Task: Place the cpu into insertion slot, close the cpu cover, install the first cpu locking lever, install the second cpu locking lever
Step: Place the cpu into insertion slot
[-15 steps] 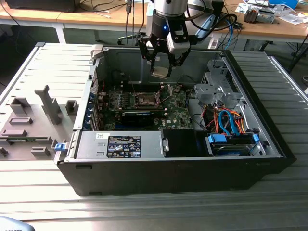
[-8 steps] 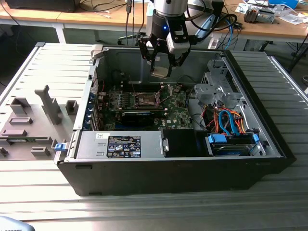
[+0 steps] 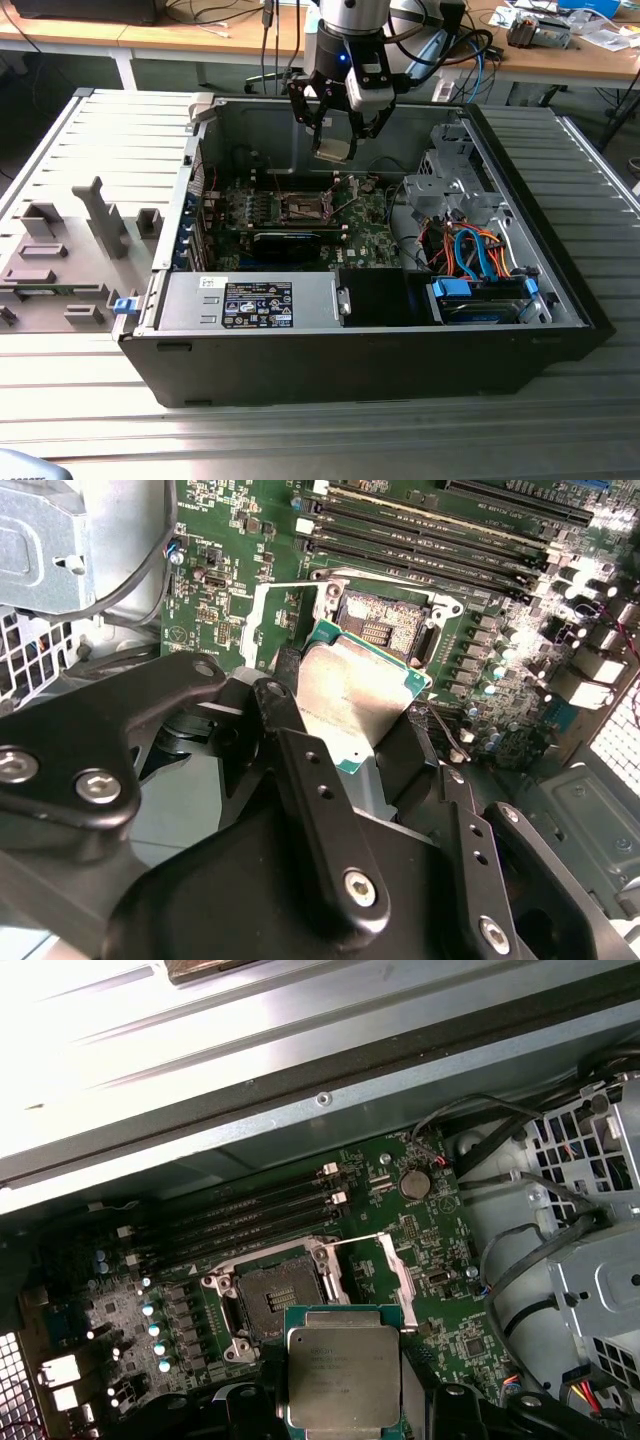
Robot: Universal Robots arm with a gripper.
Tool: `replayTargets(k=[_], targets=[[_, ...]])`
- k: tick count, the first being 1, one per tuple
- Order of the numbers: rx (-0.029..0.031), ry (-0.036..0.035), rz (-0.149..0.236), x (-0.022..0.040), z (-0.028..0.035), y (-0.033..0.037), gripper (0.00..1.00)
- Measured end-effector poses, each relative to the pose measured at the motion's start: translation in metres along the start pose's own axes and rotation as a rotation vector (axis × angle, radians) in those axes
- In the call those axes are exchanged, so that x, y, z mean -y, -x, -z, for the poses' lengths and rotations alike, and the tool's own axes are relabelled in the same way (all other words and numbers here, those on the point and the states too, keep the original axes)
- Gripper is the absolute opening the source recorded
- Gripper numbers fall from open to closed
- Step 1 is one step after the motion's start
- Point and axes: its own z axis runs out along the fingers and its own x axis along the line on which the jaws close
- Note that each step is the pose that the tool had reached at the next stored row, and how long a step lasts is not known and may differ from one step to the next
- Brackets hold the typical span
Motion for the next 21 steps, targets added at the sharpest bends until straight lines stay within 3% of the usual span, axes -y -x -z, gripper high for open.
replayTargets(k=[21], targets=[[0.0014,-0.0024,-0.046,0.0,-0.001,0.0,0.55]])
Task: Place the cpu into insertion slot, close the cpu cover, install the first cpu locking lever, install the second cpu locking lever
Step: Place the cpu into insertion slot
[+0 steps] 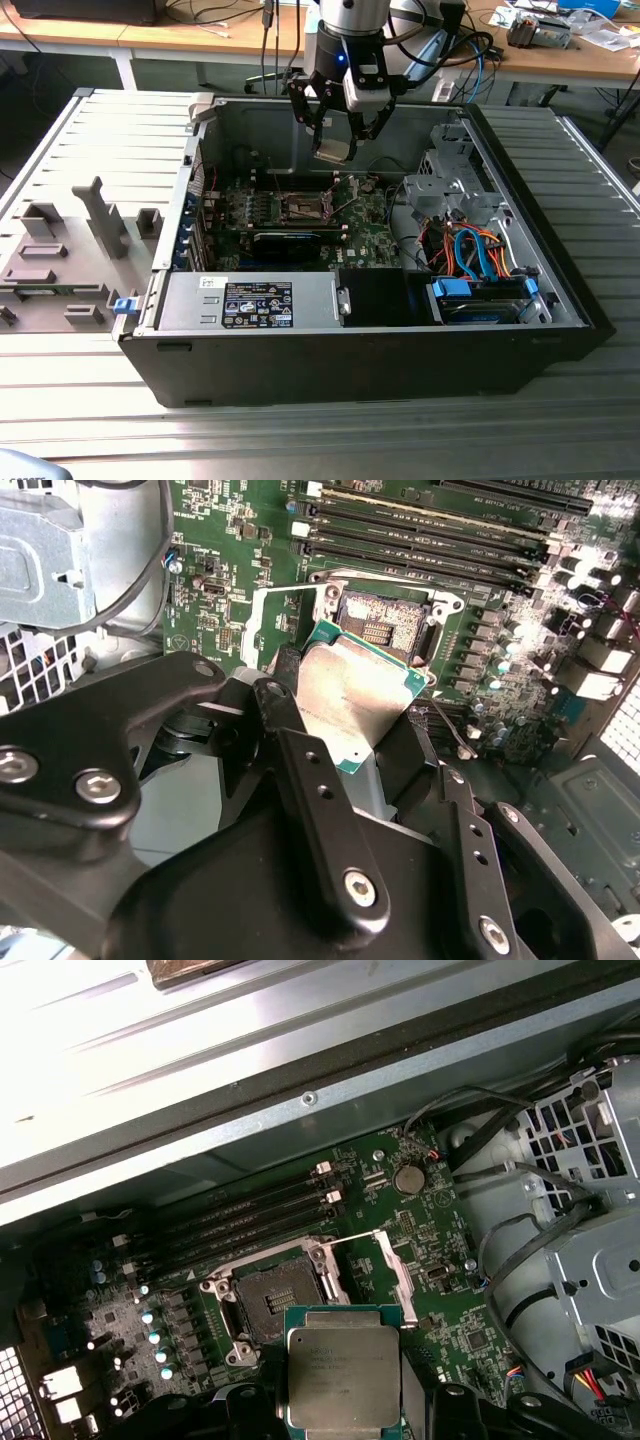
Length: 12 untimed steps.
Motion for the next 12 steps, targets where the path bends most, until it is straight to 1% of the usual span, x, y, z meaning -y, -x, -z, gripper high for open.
replayTargets(k=[12], targets=[[0.0002,-0.0001,-0.011,0.0,-0.0004,0.0,0.55]])
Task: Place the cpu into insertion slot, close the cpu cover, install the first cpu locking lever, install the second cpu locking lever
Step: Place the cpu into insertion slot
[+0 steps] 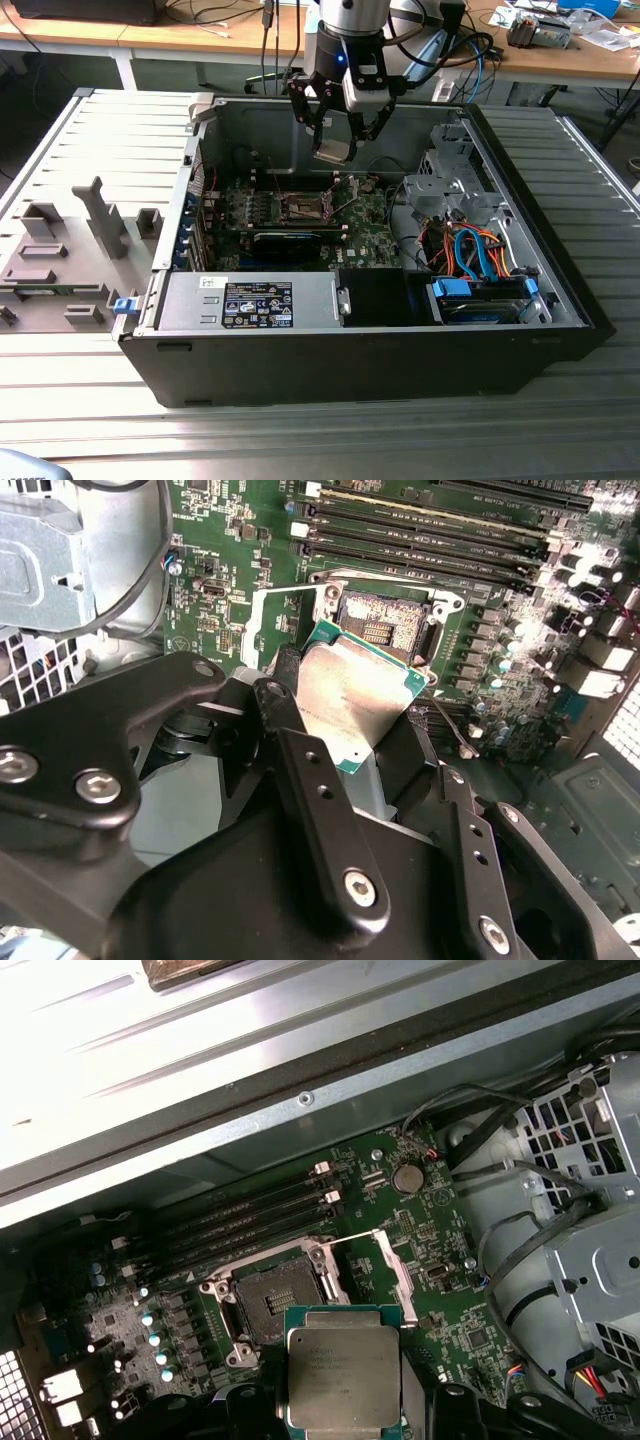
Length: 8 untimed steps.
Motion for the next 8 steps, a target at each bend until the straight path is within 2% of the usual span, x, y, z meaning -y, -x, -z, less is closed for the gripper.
replayTargets(k=[8], targets=[[0.0001,0.0,-0.008,0.0,-0.0003,0.0,0.55]])
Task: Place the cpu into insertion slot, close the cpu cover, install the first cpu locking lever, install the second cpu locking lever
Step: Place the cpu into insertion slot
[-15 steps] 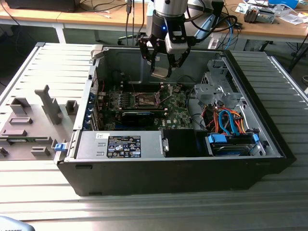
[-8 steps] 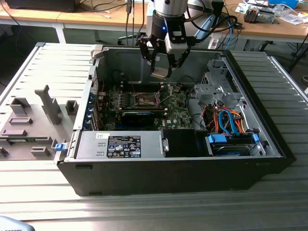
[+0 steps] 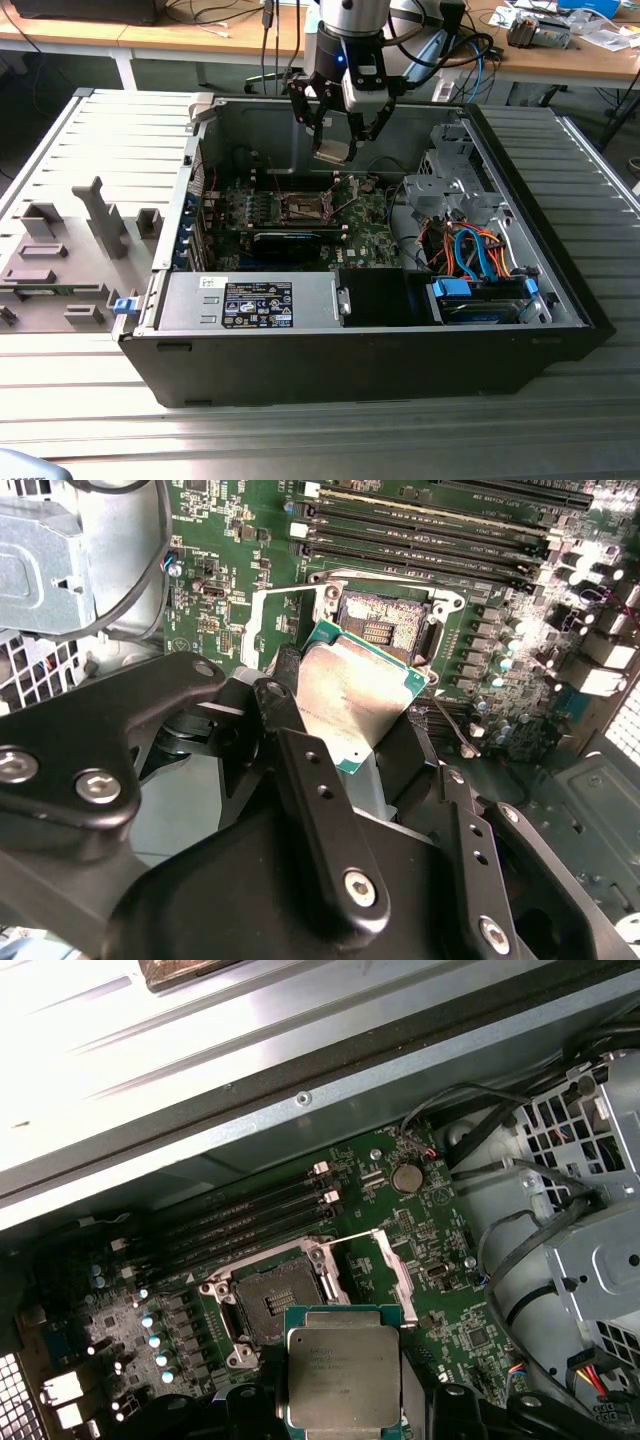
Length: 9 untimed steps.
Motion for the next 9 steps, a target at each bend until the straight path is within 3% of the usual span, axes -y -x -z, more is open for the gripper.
replayTargets(k=[9], targets=[[0.0004,-0.0006,-0.01,0.0,-0.0003,0.0,0.55]])
